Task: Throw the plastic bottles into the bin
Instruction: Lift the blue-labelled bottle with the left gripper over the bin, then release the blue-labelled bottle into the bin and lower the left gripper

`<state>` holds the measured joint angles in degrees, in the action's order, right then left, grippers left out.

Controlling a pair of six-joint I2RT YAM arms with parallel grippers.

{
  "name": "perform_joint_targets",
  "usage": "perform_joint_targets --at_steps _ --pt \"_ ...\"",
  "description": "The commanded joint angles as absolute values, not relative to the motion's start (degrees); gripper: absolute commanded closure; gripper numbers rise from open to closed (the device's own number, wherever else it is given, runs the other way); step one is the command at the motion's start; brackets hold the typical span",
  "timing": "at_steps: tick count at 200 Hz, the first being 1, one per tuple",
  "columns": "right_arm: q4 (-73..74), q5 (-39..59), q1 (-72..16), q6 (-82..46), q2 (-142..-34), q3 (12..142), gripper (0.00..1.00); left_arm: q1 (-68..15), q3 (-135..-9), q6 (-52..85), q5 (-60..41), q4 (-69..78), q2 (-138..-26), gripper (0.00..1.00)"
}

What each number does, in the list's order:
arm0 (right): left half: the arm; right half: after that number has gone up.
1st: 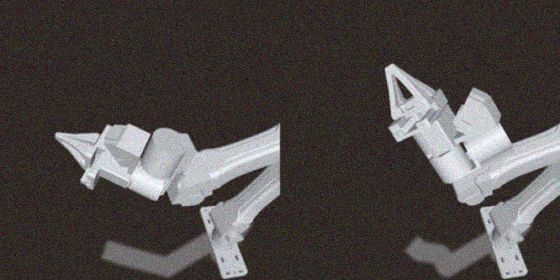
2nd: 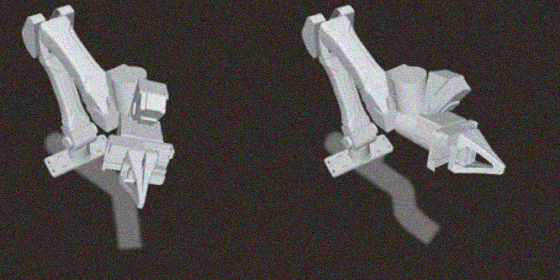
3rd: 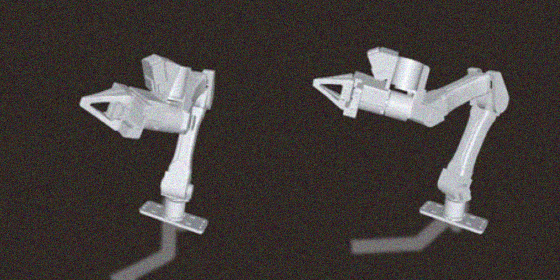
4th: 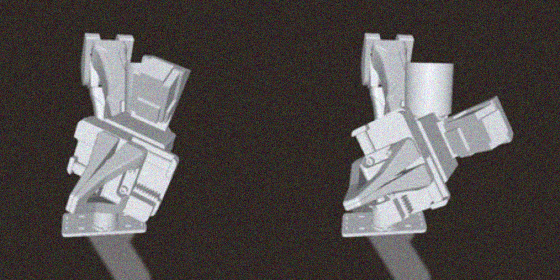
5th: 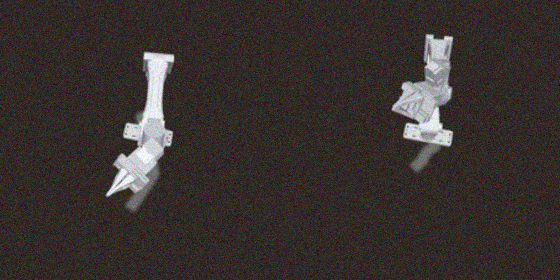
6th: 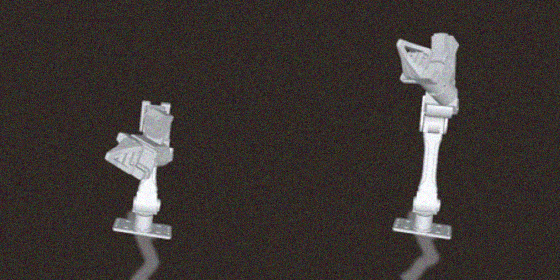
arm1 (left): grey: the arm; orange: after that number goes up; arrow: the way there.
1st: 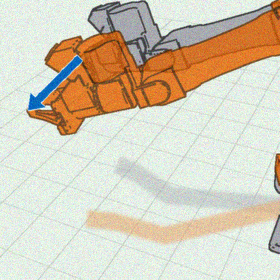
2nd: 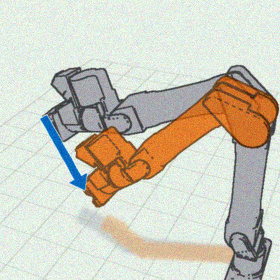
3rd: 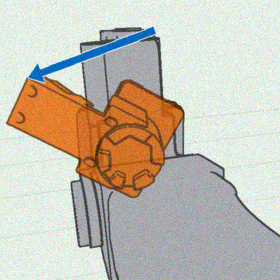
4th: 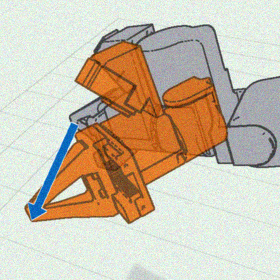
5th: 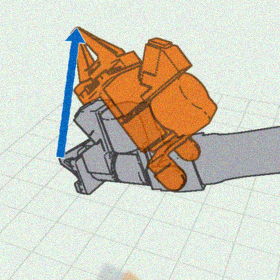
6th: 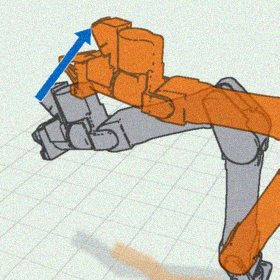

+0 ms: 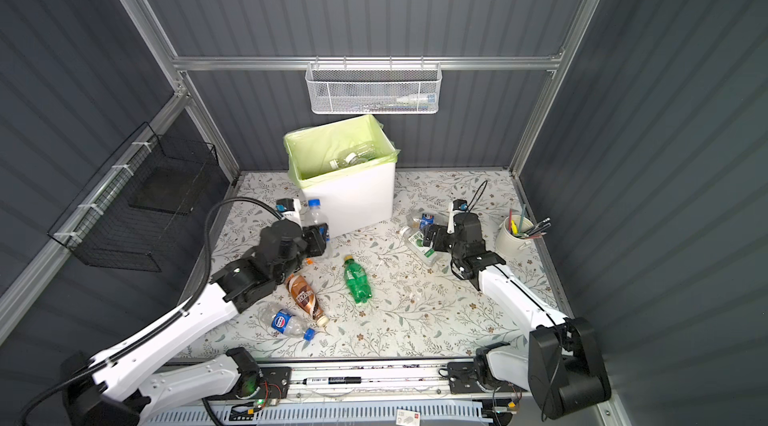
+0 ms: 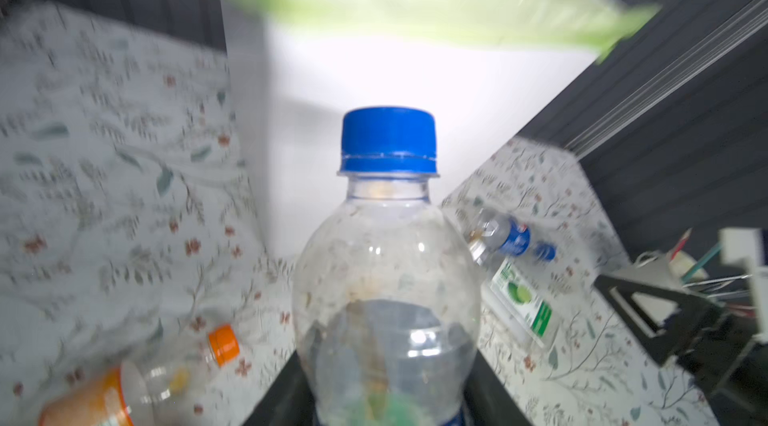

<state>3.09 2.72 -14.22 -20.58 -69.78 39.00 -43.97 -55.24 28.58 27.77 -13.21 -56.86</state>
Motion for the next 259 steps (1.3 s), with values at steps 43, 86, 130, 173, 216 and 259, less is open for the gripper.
perform_joint_targets --at_steps 43,86,130,173,216,259 --pt "3.0 2.8 -13.8 -22.6 -68.3 38.7 0.01 -44.3 -61.3 -10.2 30.5 21.4 -56.8 0.65" --pt "3.8 6.2 -13.9 -23.4 -68.8 38.7 0.01 -29.7 -87.2 5.2 11.5 3.3 -82.4 0.54" --pt "1.6 8.0 -13.9 -23.4 -67.7 38.4 0.01 -28.3 -91.9 11.0 8.0 1.7 -87.8 0.00" --pt "1.5 8.1 -13.9 -23.3 -67.6 37.4 0.01 -28.3 -84.9 9.2 9.7 2.0 -78.5 0.00" --pt "2.6 8.4 -14.0 -24.7 -69.3 38.1 0.01 -30.6 -75.6 10.0 11.5 -1.0 -71.4 0.00" --pt "2.9 7.8 -14.0 -25.6 -70.7 38.3 0.01 -42.2 -67.0 13.1 24.3 -8.3 -68.1 0.00"
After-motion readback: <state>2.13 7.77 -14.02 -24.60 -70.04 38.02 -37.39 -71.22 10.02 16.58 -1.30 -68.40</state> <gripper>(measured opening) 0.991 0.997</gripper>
